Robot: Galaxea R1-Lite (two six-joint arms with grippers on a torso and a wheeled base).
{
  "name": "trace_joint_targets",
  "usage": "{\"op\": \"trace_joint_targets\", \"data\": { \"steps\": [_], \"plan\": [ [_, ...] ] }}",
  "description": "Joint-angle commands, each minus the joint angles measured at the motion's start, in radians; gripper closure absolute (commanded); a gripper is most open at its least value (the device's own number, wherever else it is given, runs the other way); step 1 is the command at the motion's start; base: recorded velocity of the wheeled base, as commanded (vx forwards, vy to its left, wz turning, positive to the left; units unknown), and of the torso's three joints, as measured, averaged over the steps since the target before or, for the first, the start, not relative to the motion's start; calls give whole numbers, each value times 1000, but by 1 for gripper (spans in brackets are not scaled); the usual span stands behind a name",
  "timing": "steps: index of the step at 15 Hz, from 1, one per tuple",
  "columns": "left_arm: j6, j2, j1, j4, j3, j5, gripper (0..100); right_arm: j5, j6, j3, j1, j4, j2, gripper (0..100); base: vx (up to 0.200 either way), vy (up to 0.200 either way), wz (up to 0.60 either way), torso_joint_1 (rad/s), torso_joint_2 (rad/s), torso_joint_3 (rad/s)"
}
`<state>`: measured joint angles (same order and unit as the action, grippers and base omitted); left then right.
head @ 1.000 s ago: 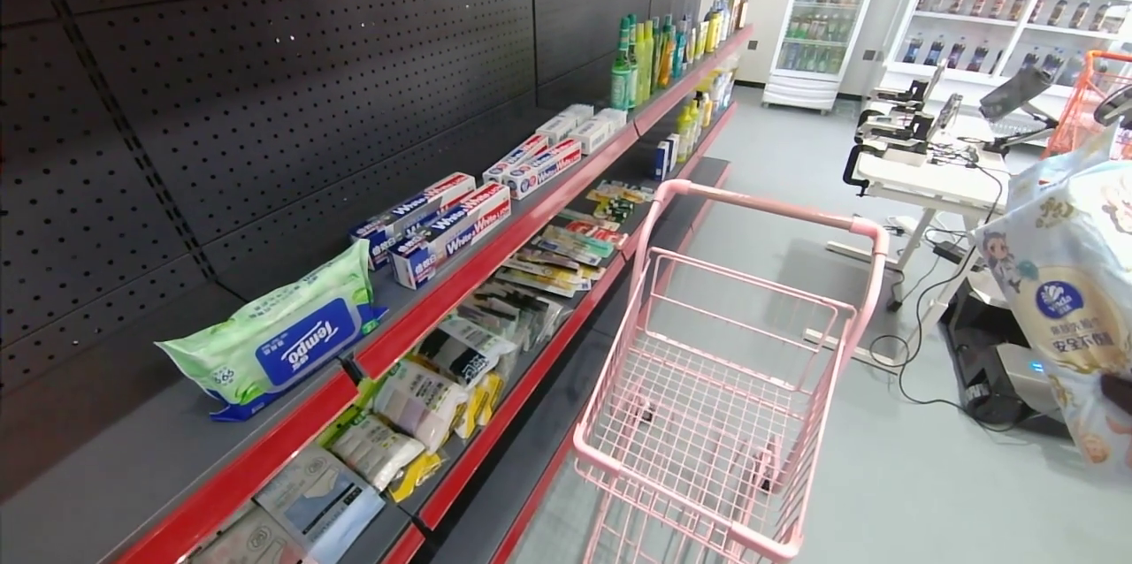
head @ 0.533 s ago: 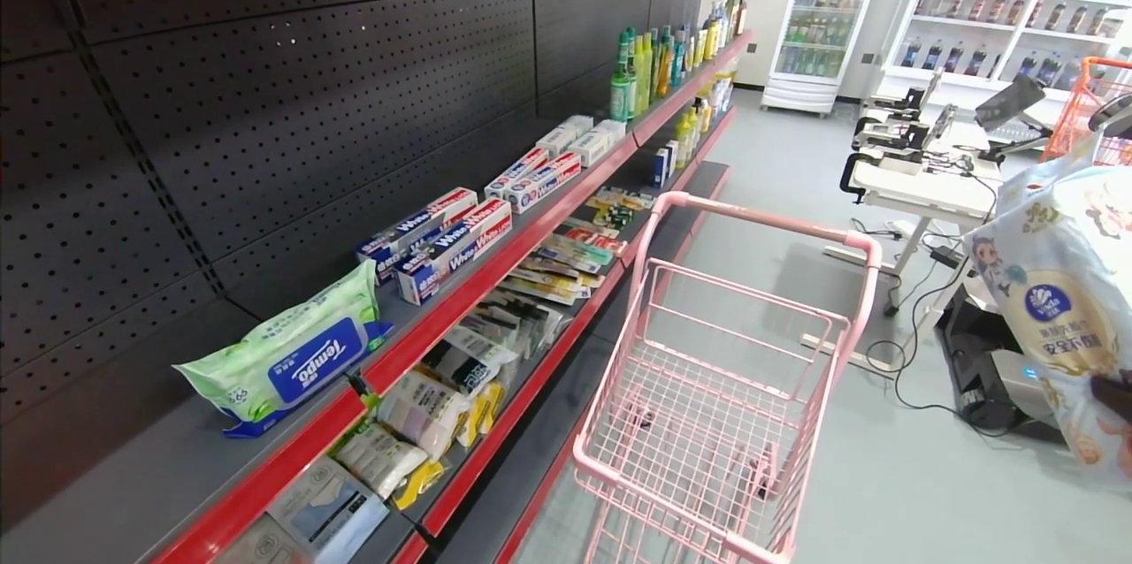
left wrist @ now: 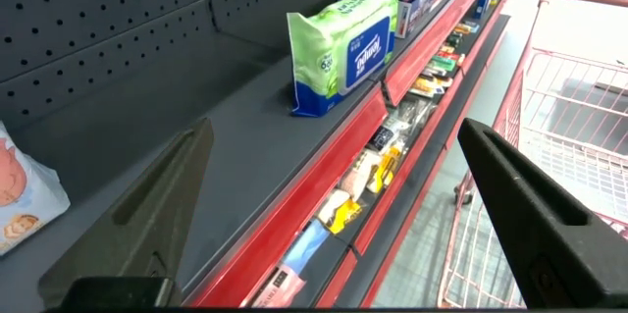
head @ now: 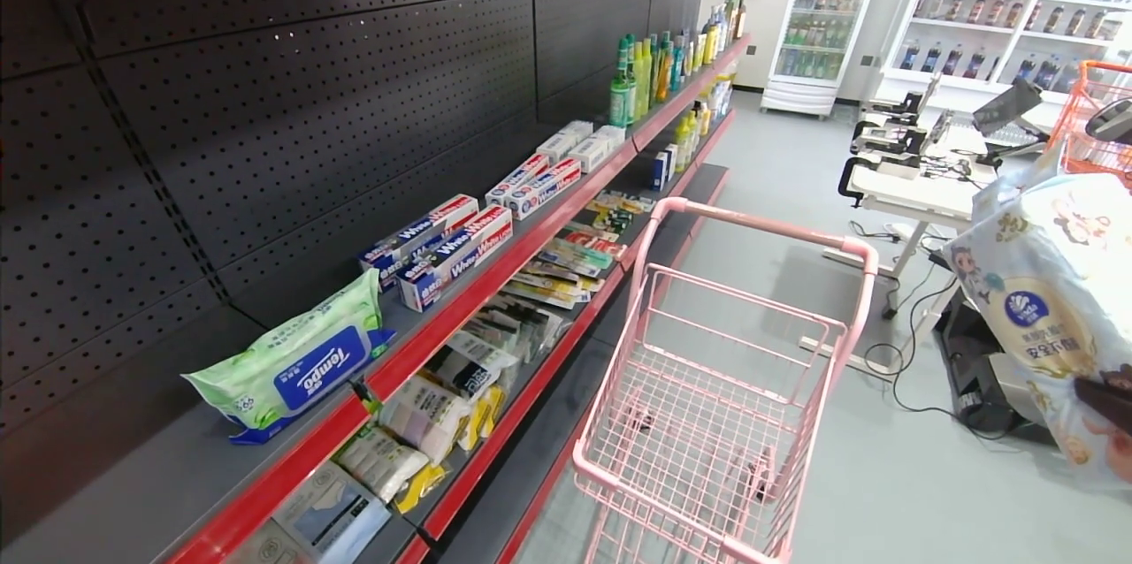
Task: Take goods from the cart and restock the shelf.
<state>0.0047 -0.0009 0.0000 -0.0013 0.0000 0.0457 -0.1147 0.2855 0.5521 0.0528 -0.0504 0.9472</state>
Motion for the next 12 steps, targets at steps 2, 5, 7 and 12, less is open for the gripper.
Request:
{"op": "trace_joint_targets", "data": {
  "steps": [2,5,7,12],
  "plan": [
    [0,1,0,0,0,0,0,0,3,0,-1,0,15,100,0,0,0,0,0,0],
    [0,1,0,0,0,0,0,0,6,-14,-2,-2,-2,100,0,0,0,0,0,0],
    [0,1,0,0,0,0,0,1,12,-12,-2,-2,-7,100,0,0,0,0,0,0],
    [0,1,0,0,0,0,0,12,12,-14,-2,-2,-2,100,0,0,600,6,-3,2]
  ]
}}
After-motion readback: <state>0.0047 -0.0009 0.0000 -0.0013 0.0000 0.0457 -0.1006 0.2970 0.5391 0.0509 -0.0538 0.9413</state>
